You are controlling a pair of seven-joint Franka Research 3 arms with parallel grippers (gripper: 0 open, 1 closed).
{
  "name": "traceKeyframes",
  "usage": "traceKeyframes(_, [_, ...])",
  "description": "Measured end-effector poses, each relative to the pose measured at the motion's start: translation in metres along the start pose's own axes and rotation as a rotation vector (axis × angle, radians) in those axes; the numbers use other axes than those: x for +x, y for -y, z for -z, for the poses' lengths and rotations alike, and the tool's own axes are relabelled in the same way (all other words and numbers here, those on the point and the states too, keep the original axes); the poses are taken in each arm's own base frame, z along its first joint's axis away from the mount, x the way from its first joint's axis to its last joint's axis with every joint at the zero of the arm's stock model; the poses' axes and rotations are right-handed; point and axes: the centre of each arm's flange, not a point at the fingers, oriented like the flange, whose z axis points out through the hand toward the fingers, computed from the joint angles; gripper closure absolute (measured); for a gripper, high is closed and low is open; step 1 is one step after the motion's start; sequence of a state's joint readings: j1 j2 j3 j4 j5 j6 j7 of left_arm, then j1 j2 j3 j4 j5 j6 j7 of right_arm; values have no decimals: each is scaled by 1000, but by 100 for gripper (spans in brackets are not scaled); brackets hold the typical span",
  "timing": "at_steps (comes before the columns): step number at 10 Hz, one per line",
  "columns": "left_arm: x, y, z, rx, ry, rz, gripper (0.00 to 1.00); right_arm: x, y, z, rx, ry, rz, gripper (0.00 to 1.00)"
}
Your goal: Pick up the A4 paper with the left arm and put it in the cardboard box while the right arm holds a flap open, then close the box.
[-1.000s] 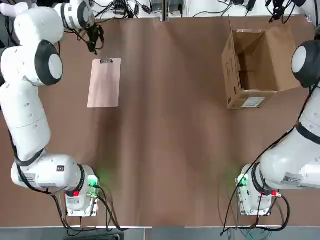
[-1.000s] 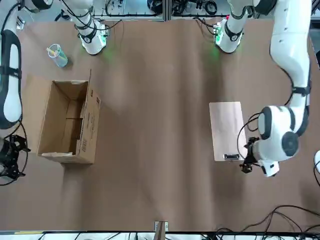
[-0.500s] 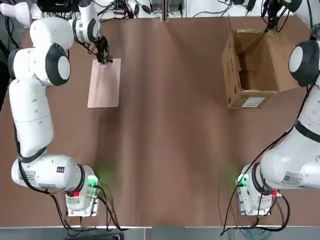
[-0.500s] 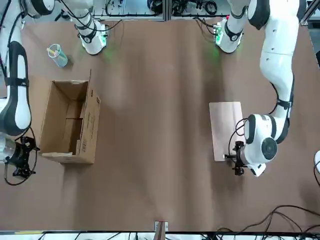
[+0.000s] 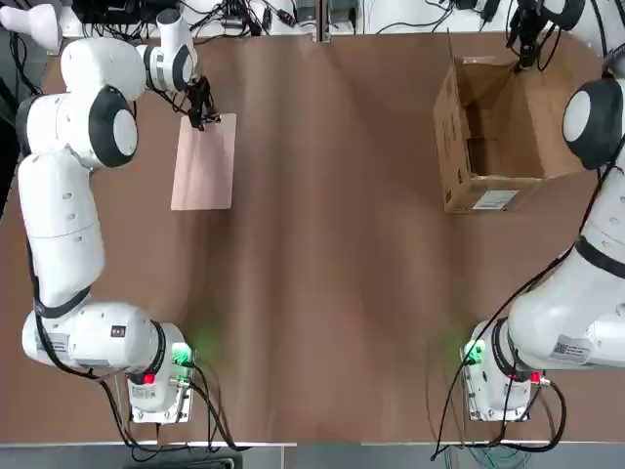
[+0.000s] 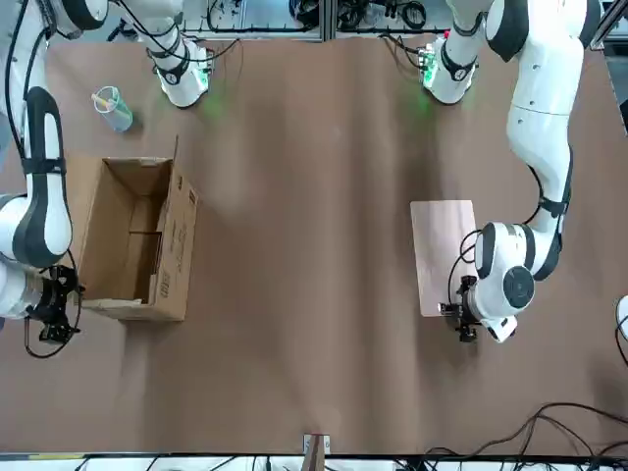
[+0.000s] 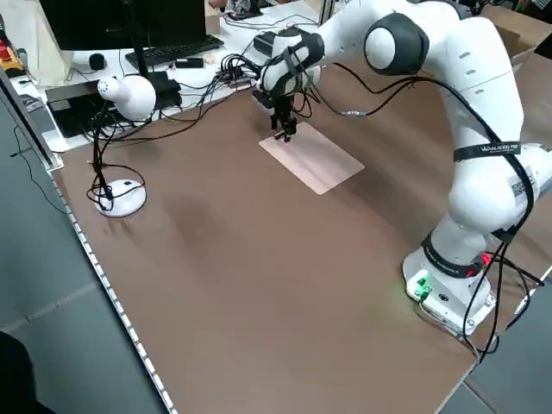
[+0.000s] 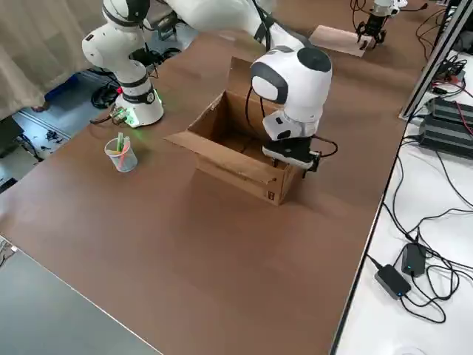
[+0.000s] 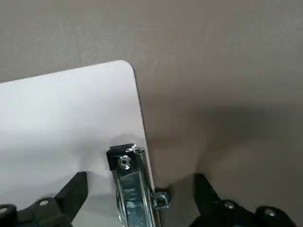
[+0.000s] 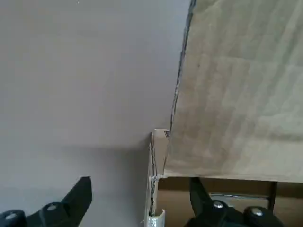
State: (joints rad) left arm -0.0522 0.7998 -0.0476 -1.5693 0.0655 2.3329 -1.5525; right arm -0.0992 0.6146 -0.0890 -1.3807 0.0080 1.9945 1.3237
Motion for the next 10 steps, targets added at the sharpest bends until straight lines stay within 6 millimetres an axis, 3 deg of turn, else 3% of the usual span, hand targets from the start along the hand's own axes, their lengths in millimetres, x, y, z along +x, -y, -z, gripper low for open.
traceKeyframes(3, [-3, -2, 8, -18, 1, 34, 11, 0, 0, 0, 0, 0, 0, 61])
traceKeyframes(4, [-5, -3, 12, -22, 2, 50, 26, 0, 0, 0, 0, 1, -2, 78])
traceKeyframes(5, [-6, -4, 13, -24, 3, 56, 31, 0, 0, 0, 5, 3, -18, 88])
traceKeyframes(6, [-7, -4, 13, -25, 3, 58, 35, -1, 1, 1, 11, 3, -51, 93])
traceKeyframes(7, [-6, -4, 14, -26, 3, 59, 53, -1, 2, 1, 17, 2, -79, 96])
traceKeyframes(10, [-6, -4, 15, -28, 3, 59, 63, -9, 4, 2, 18, 6, -72, 96])
